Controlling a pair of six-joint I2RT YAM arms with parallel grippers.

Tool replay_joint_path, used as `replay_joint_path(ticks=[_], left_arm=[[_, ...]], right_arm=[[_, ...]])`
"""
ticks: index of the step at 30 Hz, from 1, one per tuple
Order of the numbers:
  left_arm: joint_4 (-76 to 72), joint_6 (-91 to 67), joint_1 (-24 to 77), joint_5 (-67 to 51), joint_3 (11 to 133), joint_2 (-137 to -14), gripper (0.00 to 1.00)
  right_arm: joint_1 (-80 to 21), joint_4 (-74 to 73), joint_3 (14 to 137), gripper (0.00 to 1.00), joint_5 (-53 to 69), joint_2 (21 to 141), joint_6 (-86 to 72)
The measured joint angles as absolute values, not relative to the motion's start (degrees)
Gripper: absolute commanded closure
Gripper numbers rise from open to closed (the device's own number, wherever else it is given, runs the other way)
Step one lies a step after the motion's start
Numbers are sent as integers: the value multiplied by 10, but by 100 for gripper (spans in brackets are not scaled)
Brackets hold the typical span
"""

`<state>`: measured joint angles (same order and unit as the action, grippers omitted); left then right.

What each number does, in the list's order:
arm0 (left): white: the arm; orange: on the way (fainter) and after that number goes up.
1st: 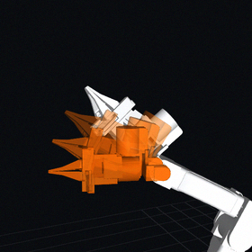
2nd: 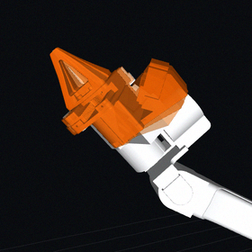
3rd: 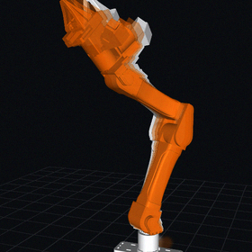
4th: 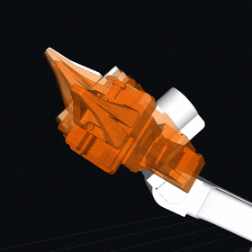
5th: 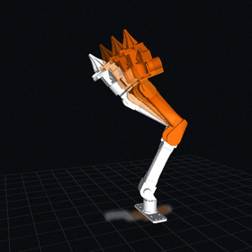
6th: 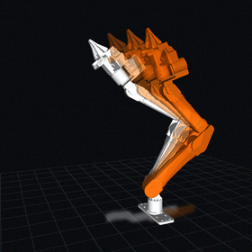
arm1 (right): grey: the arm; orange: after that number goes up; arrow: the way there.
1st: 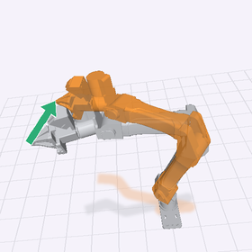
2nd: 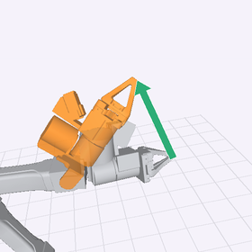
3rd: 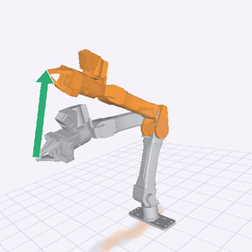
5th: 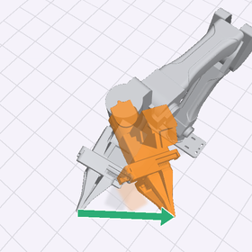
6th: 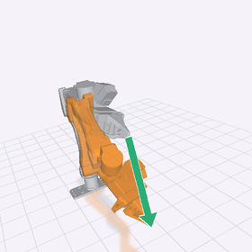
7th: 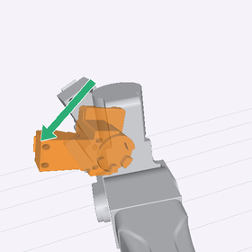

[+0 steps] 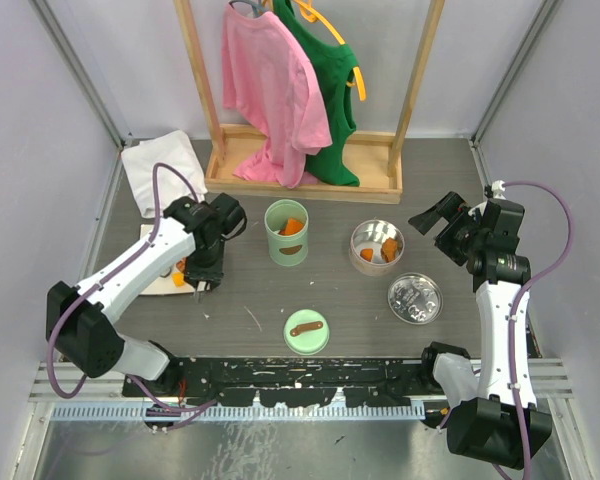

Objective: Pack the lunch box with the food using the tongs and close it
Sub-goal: Pick up the fake food from the plate.

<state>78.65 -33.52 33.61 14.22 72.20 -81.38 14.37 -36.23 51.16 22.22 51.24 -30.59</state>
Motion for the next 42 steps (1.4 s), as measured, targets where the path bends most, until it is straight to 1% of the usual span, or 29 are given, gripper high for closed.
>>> replay_joint_path(ticks=[11,19,34,42], left_arm=[[796,-341,336,168,729,-784,79],[805,-352,331,189,735,-771,83],[812,-353,329,194,793,-735,84],[807,-352,329,159,846,-701,84]], right_arm=[[144,-362,511,0,222,512,-306],[144,-362,511,0,222,512,-306],[144,-361,511,0,225,512,-306],[144,-361,511,0,226,512,-306]])
